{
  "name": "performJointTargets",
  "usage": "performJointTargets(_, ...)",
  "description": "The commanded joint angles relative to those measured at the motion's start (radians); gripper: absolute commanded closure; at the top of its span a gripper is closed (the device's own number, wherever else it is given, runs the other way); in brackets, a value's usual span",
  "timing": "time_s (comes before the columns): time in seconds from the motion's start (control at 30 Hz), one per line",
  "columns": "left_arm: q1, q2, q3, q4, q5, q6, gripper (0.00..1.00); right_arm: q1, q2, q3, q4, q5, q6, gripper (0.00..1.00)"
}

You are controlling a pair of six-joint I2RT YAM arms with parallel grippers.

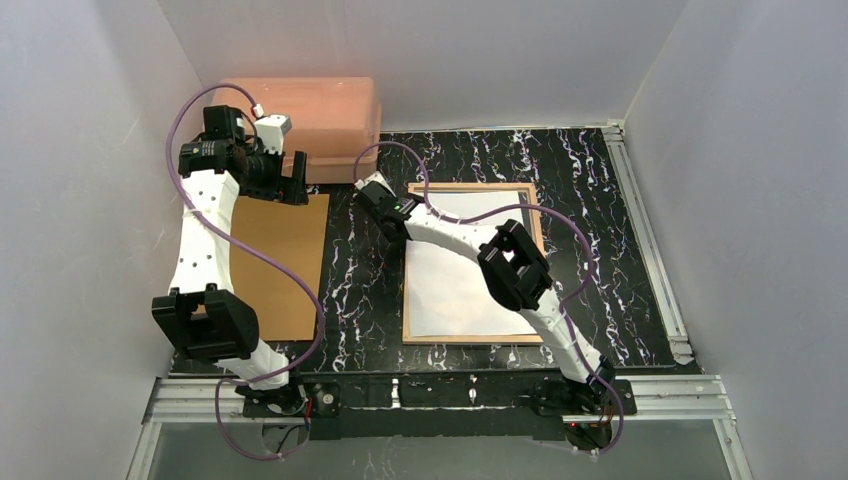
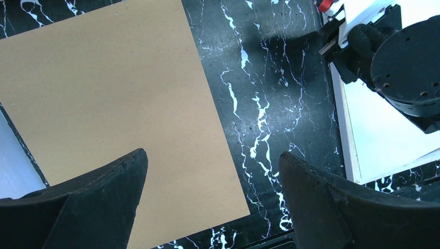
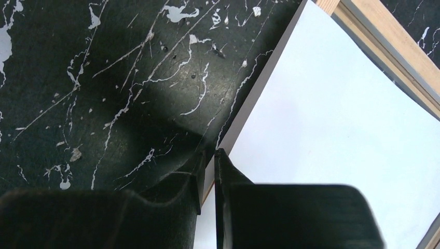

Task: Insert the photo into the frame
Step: Adjust the photo in the photo frame.

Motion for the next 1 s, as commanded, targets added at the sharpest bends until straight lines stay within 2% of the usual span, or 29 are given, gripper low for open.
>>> performJointTargets(0.0, 0.005, -0.045, -0.016, -0.005, 0.019, -0.002, 0.05, -0.020, -0.049, -0.017, 0.018, 0.031, 0.004, 0.81)
performJointTargets(0.37, 0.006, -0.048, -0.027, -0.006, 0.041, -0.002, 0.05, -0.045, -0.119, -0.079, 0.035, 0.039, 0.005, 0.80)
performJointTargets(0.43, 0.006, -0.047, -0.032, -0.007, 0.044, -0.001, 0.05, -0.049, -0.134, -0.091, 0.040, 0.033, 0.005, 0.77)
performJointTargets(0.57, 0.005, -0.047, -0.034, -0.007, 0.042, 0.000, 0.05, -0.050, -0.161, -0.107, 0.056, -0.008, 0.006, 0.65)
performJointTargets(0.7, 0.006, -0.048, -0.034, -0.009, 0.039, 0.006, 0.05, -0.051, -0.209, -0.152, 0.068, -0.031, 0.029, 0.64)
performJointTargets(0.8, 0.005, -0.048, -0.037, -0.011, 0.039, 0.010, 0.05, -0.048, -0.288, -0.256, 0.110, -0.091, 0.075, 0.64)
performJointTargets(0.87, 0.005, -0.047, -0.042, -0.011, 0.041, 0.010, 0.05, -0.036, -0.331, -0.323, 0.138, -0.137, 0.113, 0.67)
performJointTargets(0.9, 0.005, -0.048, -0.041, -0.010, 0.042, 0.009, 0.05, -0.029, -0.348, -0.350, 0.144, -0.153, 0.126, 0.72)
performJointTargets(0.97, 0.005, -0.047, -0.042, -0.013, 0.043, 0.009, 0.05, -0.013, -0.391, -0.408, 0.152, -0.180, 0.164, 0.92)
